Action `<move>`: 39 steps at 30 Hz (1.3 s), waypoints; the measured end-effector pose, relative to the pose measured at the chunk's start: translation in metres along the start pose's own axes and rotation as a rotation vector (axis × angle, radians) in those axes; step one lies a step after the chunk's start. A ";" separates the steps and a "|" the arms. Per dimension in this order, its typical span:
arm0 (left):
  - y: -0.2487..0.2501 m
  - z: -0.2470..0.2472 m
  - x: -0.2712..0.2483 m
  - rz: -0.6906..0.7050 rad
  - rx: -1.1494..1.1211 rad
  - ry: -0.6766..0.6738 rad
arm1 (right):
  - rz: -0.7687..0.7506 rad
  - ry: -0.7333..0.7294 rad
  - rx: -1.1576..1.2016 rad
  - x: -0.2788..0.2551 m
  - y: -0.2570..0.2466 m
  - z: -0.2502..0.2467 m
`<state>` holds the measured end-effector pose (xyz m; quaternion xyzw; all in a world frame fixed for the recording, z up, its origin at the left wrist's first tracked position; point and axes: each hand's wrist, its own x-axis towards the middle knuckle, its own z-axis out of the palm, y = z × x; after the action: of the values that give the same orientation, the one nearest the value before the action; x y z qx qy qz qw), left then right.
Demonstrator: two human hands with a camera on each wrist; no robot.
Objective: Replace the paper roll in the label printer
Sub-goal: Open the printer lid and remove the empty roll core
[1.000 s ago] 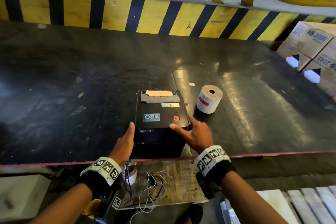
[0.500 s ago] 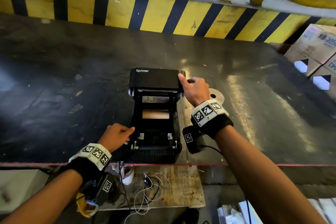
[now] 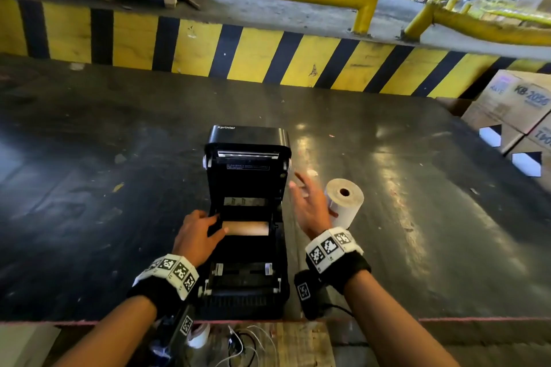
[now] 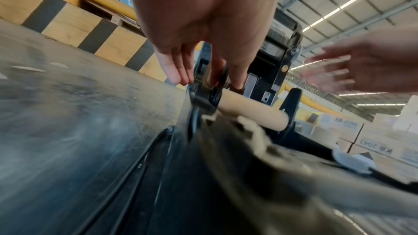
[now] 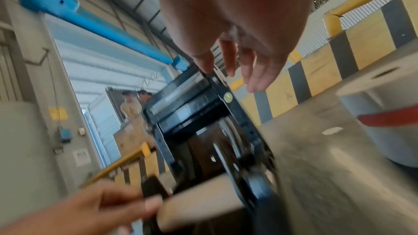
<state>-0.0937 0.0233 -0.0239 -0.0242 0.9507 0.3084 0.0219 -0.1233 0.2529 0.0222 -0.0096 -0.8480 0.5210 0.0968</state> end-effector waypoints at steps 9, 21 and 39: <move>0.012 -0.002 0.010 0.046 -0.076 0.145 | -0.074 -0.329 -0.447 -0.034 0.033 0.030; 0.144 -0.004 -0.003 0.204 -0.308 -0.077 | 0.072 0.093 0.473 -0.022 0.054 -0.063; 0.213 0.220 0.028 0.093 0.329 -0.322 | 0.417 0.129 0.392 -0.034 0.195 -0.253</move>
<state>-0.1282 0.3243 -0.0790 0.0729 0.9725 0.1497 0.1627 -0.0623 0.5610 -0.0453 -0.1980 -0.7028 0.6820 0.0415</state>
